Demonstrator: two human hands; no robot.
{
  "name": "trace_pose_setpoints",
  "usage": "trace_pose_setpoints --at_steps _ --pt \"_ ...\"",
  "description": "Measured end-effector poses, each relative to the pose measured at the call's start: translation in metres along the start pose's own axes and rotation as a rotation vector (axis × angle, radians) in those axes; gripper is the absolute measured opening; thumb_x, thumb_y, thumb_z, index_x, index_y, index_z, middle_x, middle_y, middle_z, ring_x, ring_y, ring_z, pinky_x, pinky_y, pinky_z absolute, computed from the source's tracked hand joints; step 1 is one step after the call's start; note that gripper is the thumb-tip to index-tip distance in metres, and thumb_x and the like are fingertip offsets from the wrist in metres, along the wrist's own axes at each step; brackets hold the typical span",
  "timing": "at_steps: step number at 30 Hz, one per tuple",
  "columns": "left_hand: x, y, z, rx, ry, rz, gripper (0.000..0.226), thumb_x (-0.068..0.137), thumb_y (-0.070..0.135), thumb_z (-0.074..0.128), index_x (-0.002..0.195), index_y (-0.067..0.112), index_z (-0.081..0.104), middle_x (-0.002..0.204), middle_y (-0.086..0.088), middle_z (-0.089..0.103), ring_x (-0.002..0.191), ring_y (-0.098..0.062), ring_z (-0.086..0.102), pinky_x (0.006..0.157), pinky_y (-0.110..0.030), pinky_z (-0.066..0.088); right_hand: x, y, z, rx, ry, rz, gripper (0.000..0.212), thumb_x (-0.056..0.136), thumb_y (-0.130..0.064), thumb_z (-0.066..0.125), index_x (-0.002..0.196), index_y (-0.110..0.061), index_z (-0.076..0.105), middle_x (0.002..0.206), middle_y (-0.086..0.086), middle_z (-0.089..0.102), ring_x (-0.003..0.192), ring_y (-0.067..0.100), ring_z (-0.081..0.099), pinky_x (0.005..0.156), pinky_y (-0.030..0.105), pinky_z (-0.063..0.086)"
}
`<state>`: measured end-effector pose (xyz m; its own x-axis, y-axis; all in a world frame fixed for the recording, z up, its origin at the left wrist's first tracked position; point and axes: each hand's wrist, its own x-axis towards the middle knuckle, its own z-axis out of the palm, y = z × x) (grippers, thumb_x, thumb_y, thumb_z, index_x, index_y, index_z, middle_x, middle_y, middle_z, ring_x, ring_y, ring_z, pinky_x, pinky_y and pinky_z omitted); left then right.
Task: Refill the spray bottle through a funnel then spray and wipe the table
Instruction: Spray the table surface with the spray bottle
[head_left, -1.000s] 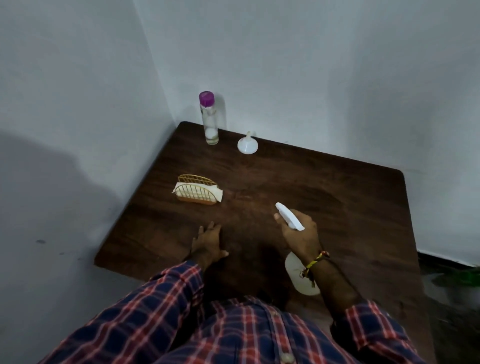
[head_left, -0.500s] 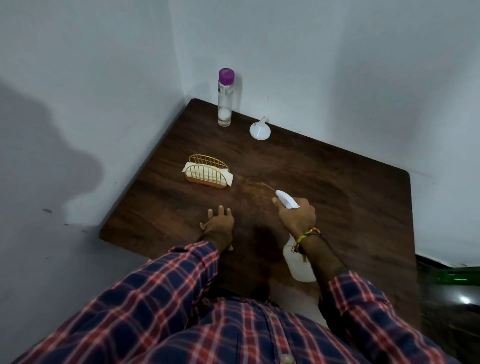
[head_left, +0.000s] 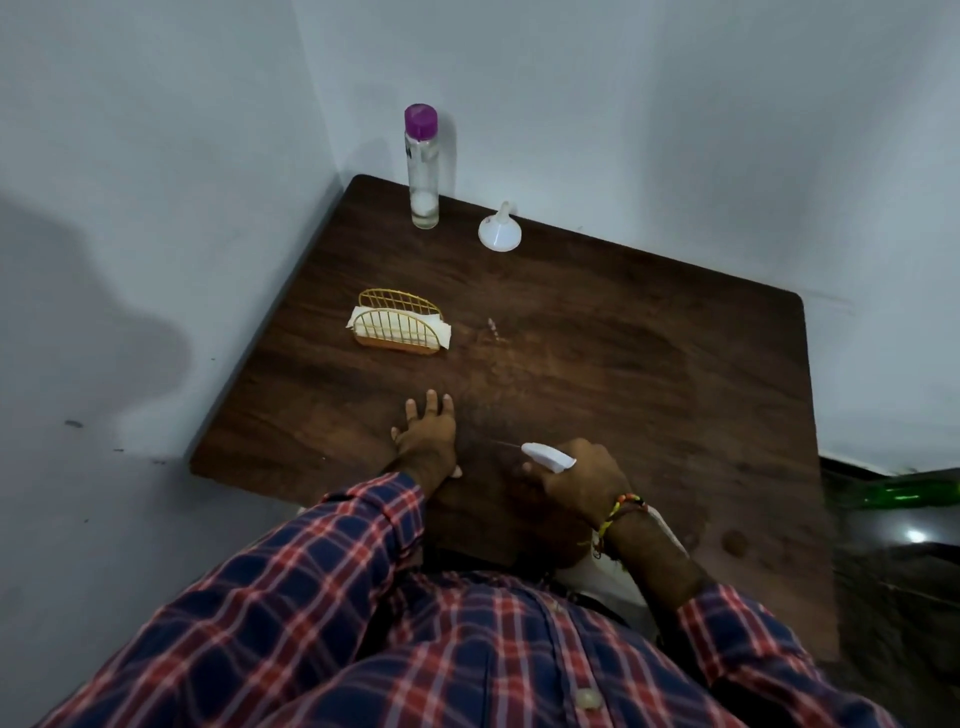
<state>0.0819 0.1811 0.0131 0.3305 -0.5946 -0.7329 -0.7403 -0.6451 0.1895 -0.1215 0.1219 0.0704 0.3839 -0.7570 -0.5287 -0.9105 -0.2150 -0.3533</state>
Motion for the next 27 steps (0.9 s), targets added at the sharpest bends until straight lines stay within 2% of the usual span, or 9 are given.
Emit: trace_pose_setpoints --at_steps 3,6,10,13,15,19,21,23,27 --pt "-0.005 0.001 0.009 -0.002 0.067 0.026 0.106 0.083 0.020 0.076 0.157 0.016 0.000 0.165 -0.005 -0.008 0.151 -0.037 -0.005 0.120 -0.055 0.015 -0.002 0.004 -0.009 0.031 0.083 -0.007 0.036 0.085 -0.060 0.060 0.107 -0.035 0.072 0.088 -0.002 0.063 0.096 0.024 0.065 0.075 0.028 0.046" --pt "-0.007 0.010 0.019 0.018 0.145 0.068 0.093 0.088 0.011 0.068 0.157 0.013 0.005 0.166 -0.007 0.000 0.152 -0.033 0.001 0.121 -0.049 0.016 0.000 0.006 -0.026 0.158 0.221 0.047 0.039 0.082 -0.061 0.063 0.105 -0.032 0.072 0.100 -0.001 0.071 0.101 0.027 0.065 0.080 0.031 0.048" --pt "-0.010 0.030 0.025 0.073 0.156 0.153 0.107 0.082 0.029 0.078 0.157 0.011 0.004 0.165 -0.008 0.003 0.152 -0.032 0.002 0.121 -0.046 0.017 0.006 0.006 -0.061 0.295 0.375 0.123 0.044 0.082 -0.059 0.065 0.105 -0.021 0.071 0.106 0.008 0.070 0.104 0.032 0.064 0.088 0.036 0.051" --pt "-0.015 0.041 0.025 0.122 0.142 0.172 0.119 0.077 0.040 0.080 0.156 0.009 -0.002 0.165 -0.011 -0.001 0.152 -0.032 -0.002 0.122 -0.047 0.013 0.014 0.007 -0.082 0.341 0.414 0.196 0.048 0.085 -0.055 0.065 0.109 -0.013 0.067 0.114 0.012 0.066 0.109 0.035 0.061 0.093 0.039 0.050" --pt "-0.019 0.044 0.027 0.141 0.140 0.154 0.125 0.074 0.043 0.082 0.156 0.007 -0.006 0.164 -0.014 -0.003 0.151 -0.034 -0.004 0.122 -0.048 0.011 0.016 0.011 -0.088 0.336 0.426 0.221 0.047 0.085 -0.054 0.065 0.107 -0.012 0.065 0.114 0.013 0.066 0.107 0.035 0.061 0.091 0.040 0.051" --pt "-0.024 0.046 0.033 0.188 0.092 0.122 0.128 0.073 0.043 0.083 0.156 0.008 -0.009 0.164 -0.015 -0.008 0.151 -0.035 -0.006 0.122 -0.053 0.007 0.005 0.025 -0.090 0.266 0.298 0.172 0.045 0.087 -0.053 0.064 0.118 -0.020 0.065 0.117 0.008 0.064 0.109 0.030 0.061 0.093 0.038 0.050" --pt "-0.026 0.045 0.037 0.201 0.095 0.117 0.128 0.073 0.042 0.082 0.156 0.009 -0.010 0.164 -0.015 -0.011 0.151 -0.035 -0.008 0.122 -0.054 0.006 -0.002 0.035 -0.080 0.206 0.202 0.101 0.044 0.089 -0.054 0.061 0.128 -0.035 0.061 0.121 0.003 0.060 0.117 0.027 0.056 0.099 0.034 0.045" --pt "-0.027 0.046 0.038 0.205 0.106 0.121 0.130 0.072 0.042 0.083 0.155 0.009 -0.012 0.163 -0.016 -0.014 0.150 -0.035 -0.011 0.121 -0.054 0.004 -0.006 0.048 -0.066 0.148 0.140 0.074 0.041 0.087 -0.060 0.058 0.127 -0.051 0.057 0.119 -0.002 0.059 0.118 0.023 0.054 0.096 0.030 0.043" --pt "-0.025 0.057 0.038 0.223 0.109 0.159 0.134 0.069 0.045 0.084 0.155 0.010 -0.013 0.163 -0.016 -0.016 0.150 -0.034 -0.013 0.122 -0.054 0.002 -0.020 0.062 -0.045 0.020 0.028 0.095 0.039 0.090 -0.059 0.054 0.128 -0.050 0.058 0.114 0.003 0.057 0.114 0.024 0.055 0.091 0.031 0.044"
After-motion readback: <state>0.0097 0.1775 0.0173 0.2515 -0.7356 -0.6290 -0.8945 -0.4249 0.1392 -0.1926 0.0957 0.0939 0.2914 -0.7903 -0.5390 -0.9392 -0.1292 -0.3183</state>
